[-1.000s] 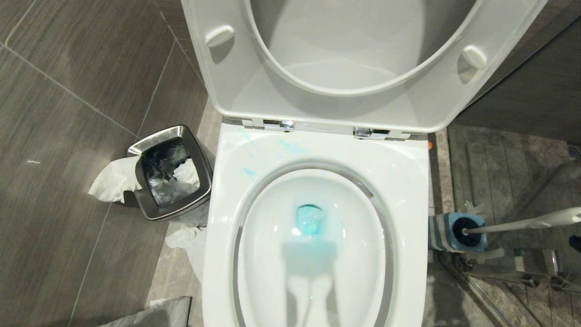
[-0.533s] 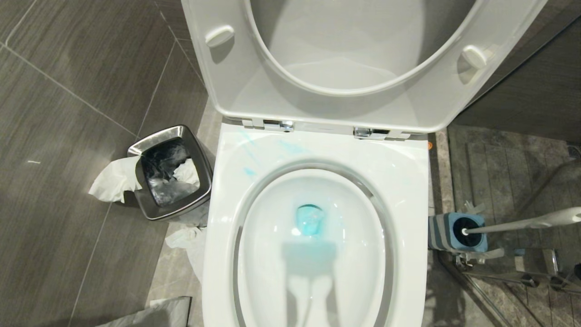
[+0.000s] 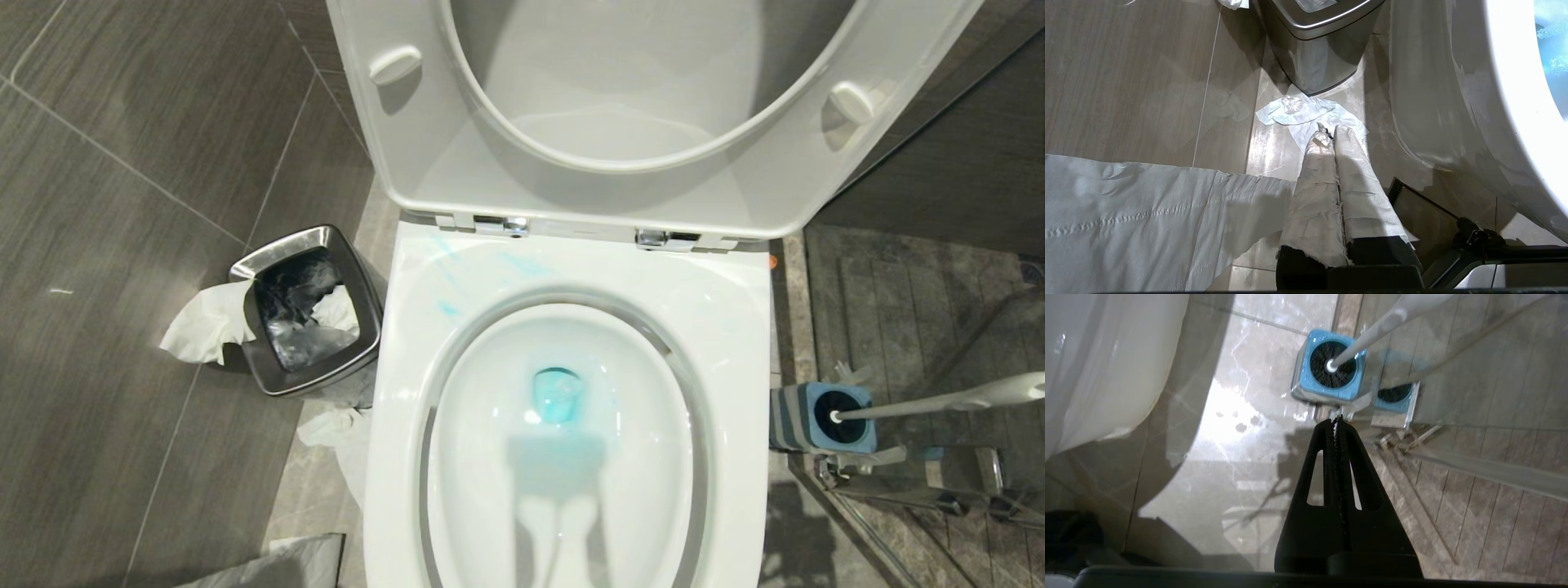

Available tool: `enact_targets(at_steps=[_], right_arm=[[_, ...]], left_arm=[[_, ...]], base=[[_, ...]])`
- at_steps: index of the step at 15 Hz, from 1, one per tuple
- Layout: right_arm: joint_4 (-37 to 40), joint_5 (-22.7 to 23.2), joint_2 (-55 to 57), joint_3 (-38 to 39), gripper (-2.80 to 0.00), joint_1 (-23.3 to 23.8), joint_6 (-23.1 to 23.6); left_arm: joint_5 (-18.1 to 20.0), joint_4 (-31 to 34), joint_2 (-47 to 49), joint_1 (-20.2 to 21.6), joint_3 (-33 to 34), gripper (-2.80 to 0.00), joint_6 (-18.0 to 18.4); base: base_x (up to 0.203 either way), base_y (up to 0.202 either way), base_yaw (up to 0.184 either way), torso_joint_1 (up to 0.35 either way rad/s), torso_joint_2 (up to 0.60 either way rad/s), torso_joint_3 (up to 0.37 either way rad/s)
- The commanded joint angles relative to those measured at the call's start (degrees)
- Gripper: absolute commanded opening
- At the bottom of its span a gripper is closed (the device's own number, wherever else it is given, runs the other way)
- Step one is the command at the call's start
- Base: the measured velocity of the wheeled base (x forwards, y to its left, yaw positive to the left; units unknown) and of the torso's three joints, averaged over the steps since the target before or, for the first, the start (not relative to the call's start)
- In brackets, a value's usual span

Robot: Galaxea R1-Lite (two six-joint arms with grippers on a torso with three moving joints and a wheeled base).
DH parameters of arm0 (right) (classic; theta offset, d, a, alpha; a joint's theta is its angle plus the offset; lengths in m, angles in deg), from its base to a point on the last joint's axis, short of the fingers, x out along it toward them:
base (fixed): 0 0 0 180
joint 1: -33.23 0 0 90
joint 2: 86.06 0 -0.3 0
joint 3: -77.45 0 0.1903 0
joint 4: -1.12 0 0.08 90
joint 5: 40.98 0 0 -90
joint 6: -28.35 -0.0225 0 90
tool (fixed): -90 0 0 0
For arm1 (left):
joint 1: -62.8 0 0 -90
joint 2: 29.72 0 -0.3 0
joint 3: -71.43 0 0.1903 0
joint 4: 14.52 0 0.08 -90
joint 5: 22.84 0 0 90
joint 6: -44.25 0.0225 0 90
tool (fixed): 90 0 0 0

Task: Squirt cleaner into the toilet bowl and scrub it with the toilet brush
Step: Scrub the toilet bowl

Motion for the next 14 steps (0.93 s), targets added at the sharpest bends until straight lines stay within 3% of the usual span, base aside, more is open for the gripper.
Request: enact_targets(at_steps=[1, 2, 3, 9, 14], right_arm=[[-0.6, 0.1, 0.1, 0.3, -2.8, 0.0, 0.5], [-0.6, 0.0, 0.1, 0.3, -2.8, 0.0, 0.7], [-0.6, 0.0, 0.2, 0.3, 0.0, 0.0, 0.8], [-2.7, -3.8, 8.2, 0.3, 0.0, 0.0, 0.6], [-11.3, -5.6, 22.3, -0.1, 0.0, 0.0, -0.9]], left_arm=[[0.0, 0.0, 0.1, 0.0, 0.0, -2.8, 0.0], [0.0, 0.0, 0.1, 0.0, 0.0, -2.8, 0.0], [0.0, 0.0, 0.1, 0.0, 0.0, -2.8, 0.0], [0.0, 0.0, 0.1, 0.0, 0.0, -2.8, 0.0], [0.0, 0.0, 0.1, 0.0, 0.0, -2.8, 0.0]], base=[[0.0, 0.0, 0.0, 0.0, 0.0, 0.0], [0.0, 0.0, 0.0, 0.0, 0.0, 0.0], [0.0, 0.0, 0.0, 0.0, 0.0, 0.0], [0.0, 0.0, 0.0, 0.0, 0.0, 0.0], [0.0, 0.0, 0.0, 0.0, 0.0, 0.0]])
